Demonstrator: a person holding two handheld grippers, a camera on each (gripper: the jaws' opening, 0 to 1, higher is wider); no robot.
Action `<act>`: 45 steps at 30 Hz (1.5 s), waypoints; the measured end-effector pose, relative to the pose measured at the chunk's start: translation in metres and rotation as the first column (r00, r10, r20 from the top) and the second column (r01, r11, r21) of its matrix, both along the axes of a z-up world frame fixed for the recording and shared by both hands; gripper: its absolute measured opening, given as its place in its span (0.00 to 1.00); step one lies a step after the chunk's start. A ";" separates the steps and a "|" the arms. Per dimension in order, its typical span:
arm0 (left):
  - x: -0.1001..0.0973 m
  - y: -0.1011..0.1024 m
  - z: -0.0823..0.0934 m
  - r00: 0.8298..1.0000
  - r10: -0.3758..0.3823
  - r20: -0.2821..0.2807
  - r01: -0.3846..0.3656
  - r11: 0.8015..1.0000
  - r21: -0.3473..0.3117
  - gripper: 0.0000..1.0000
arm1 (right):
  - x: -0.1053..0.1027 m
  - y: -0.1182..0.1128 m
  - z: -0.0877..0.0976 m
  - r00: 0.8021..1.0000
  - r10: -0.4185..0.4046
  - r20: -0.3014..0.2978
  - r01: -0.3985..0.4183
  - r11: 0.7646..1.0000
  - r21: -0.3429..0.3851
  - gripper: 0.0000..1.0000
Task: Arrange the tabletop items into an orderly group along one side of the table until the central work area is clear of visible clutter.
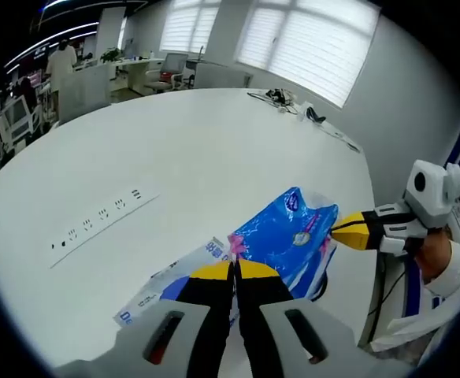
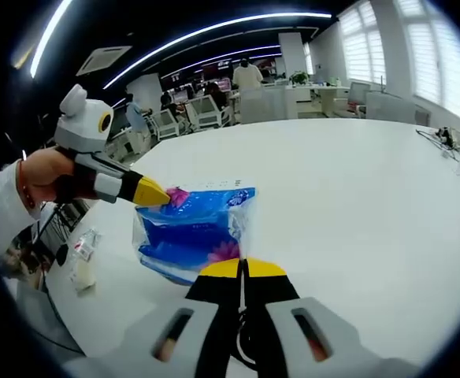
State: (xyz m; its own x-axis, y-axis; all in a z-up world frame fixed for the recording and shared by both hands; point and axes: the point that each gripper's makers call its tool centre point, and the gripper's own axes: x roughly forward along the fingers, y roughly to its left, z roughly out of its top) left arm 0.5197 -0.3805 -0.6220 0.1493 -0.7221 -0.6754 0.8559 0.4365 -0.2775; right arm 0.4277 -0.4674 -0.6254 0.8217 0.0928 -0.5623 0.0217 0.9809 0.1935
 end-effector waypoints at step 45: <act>0.014 -0.093 -0.066 1.000 -0.023 -0.010 0.023 0.998 0.063 0.00 | 0.015 -0.094 -0.062 0.996 -0.065 -0.065 0.065 0.998 0.001 0.00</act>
